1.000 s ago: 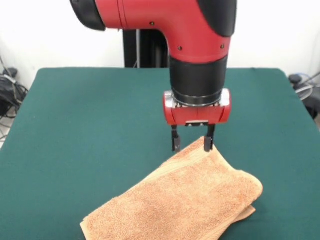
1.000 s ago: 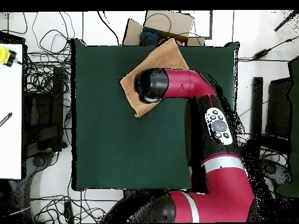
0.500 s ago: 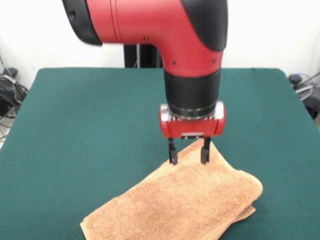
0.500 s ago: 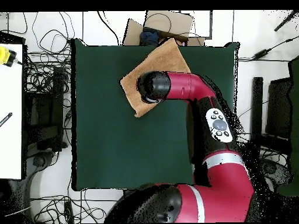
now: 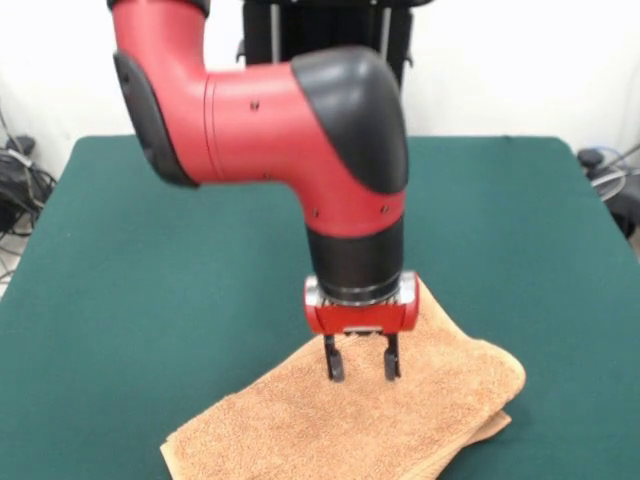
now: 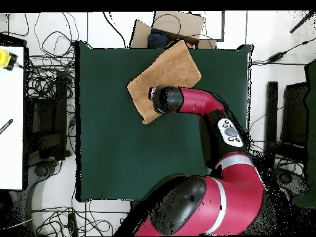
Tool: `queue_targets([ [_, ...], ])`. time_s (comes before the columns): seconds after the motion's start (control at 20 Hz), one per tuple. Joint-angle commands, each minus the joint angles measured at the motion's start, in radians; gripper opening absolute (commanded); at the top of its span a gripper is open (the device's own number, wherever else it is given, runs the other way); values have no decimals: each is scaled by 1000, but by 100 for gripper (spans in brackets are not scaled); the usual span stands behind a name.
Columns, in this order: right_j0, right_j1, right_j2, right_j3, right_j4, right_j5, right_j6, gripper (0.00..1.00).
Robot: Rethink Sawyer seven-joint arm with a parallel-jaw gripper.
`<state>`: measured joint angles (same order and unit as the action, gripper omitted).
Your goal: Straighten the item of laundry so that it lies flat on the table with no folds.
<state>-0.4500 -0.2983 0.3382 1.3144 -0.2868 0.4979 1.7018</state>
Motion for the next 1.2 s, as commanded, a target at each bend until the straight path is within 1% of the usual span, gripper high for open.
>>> queue_targets([
  [0.05,-7,128,85,-45,-46,-18,-79,100],
  [0.35,6,130,80,-61,-47,4,-69,100],
  [0.5,25,125,58,-71,-42,20,-37,100],
  [0.65,60,123,4,-84,-28,20,55,100],
  [0.75,63,125,6,-93,-33,27,42,100],
  [0.8,57,128,17,-94,-31,32,26,0],
  [1.2,83,119,-3,-110,-34,73,34,0],
])
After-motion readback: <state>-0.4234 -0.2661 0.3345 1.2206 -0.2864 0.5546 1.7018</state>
